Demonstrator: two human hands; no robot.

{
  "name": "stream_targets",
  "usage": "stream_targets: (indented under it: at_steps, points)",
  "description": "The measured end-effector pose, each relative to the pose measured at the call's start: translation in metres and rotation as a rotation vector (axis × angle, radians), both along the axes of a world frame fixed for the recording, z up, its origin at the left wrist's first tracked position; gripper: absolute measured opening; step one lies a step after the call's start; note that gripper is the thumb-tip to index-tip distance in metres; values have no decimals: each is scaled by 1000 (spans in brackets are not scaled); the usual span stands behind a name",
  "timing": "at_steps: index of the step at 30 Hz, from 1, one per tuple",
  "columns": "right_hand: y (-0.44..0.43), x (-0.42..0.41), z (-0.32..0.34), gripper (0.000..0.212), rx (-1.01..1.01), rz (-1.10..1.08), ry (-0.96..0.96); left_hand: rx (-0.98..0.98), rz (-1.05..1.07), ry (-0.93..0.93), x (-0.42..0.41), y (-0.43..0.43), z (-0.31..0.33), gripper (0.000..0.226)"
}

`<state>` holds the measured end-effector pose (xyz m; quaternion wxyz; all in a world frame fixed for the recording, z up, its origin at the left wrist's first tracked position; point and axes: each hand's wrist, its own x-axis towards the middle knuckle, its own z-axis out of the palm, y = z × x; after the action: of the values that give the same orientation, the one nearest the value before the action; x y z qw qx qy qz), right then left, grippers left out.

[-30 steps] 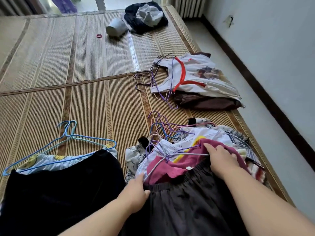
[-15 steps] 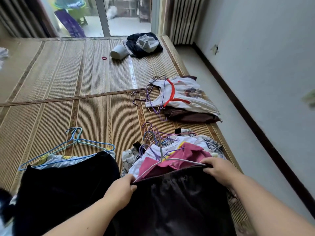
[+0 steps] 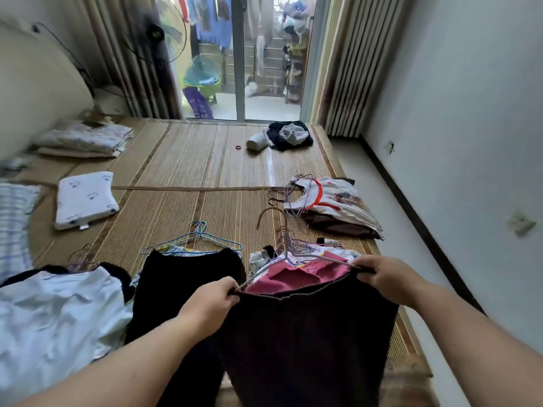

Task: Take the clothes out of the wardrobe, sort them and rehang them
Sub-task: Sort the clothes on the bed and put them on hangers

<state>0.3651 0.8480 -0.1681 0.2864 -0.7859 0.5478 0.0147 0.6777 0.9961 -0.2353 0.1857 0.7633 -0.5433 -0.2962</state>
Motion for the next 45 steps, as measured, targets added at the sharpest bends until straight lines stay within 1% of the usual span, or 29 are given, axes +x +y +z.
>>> stream_targets:
  at_steps: [6, 11, 13, 14, 16, 19, 23, 28, 32, 35, 38, 41, 45]
  points:
    - [52, 82, 36, 28, -38, 192, -79, -48, 185, -8, 51, 104, 40, 17]
    - [91, 178, 55, 24, 1, 345, -176, -214, 413, -90, 121, 177, 79, 20]
    - [114, 223, 60, 24, 7, 428, -223, -302, 548, -150, 152, 211, 89, 14]
    - [126, 249, 61, 26, 18, 473, -239, -335, 627, -203, 169, 229, 91, 14]
    - [149, 296, 60, 29, 31, 571, -228, -362, 763, -313, 198, 261, 92, 18]
    - [181, 380, 59, 24, 30, 711, -207, -372, 879, -374, 253, 311, 92, 19]
    - [224, 492, 56, 22, 14, 812, -189, -333, 933, -425, 339, 374, 99, 21]
    - [285, 635, 49, 22, 25, 863, -267, -305, 985, -552, 461, 444, 122, 21]
    - [323, 731, 48, 24, 27, 862, -333, -250, 972, -654, 546, 483, 148, 18]
    - [334, 788, 50, 26, 22, 836, -380, -296, 966, -711, 603, 489, 169, 15]
    - [333, 833, 50, 27, -4, 839, -416, -297, 947, -775, 646, 487, 178, 15]
    - [325, 865, 43, 18, -3, 860, -367, -267, 951, -757, 677, 481, 170, 19]
    - [311, 904, 31, 11, -10, 904, -293, -262, 1043, -687, 713, 465, 150, 29]
